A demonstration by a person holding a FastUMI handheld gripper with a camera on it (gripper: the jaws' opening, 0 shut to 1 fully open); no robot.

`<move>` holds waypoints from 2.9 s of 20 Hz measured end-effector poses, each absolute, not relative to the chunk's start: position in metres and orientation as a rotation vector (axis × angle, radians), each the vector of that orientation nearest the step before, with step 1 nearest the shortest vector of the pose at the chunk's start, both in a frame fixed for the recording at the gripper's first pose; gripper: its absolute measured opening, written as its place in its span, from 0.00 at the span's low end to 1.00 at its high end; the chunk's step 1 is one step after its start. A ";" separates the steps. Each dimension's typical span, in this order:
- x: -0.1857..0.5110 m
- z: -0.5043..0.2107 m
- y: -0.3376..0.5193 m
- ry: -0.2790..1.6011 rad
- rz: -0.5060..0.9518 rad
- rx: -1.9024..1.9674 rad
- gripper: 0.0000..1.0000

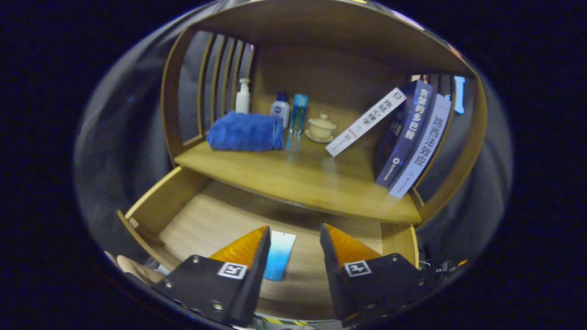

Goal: Pull open the drawer, take out the items inside it, and place them on the countertop above the cabinet.

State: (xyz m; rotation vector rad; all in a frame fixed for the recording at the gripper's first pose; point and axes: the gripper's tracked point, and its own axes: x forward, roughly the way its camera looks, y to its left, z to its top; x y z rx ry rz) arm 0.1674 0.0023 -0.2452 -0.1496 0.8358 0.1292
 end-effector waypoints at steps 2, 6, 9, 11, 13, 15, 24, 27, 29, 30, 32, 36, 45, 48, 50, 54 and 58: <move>0.170 -0.270 0.006 0.951 0.154 -0.166 0.70; 0.161 -0.311 0.013 1.163 0.176 -0.167 0.74; 0.155 -0.339 0.015 1.268 0.165 -0.156 0.74; 0.151 -0.354 0.015 1.320 0.149 -0.126 0.74; 0.143 -0.368 0.018 1.375 0.148 -0.088 0.74; 0.135 -0.375 0.020 1.420 0.162 -0.074 0.74; 0.127 -0.356 0.023 1.367 0.189 -0.002 0.43; 0.132 -0.333 0.026 1.300 0.209 0.035 0.43; 0.139 -0.316 0.025 1.254 0.209 0.052 0.43; 0.141 -0.306 0.024 1.236 0.211 0.060 0.43; 0.149 -0.289 0.020 1.201 0.210 0.078 0.43; 0.174 -0.249 0.021 1.121 0.201 0.125 0.43; 0.264 -0.222 0.019 1.012 0.109 0.169 0.43; 0.291 -0.230 0.014 0.998 0.063 0.152 0.43; 0.303 -0.240 0.007 1.000 0.029 0.136 0.43; 0.314 -0.264 0.001 1.033 -0.020 0.115 0.43; 0.324 -0.277 0.000 1.011 -0.048 0.092 0.43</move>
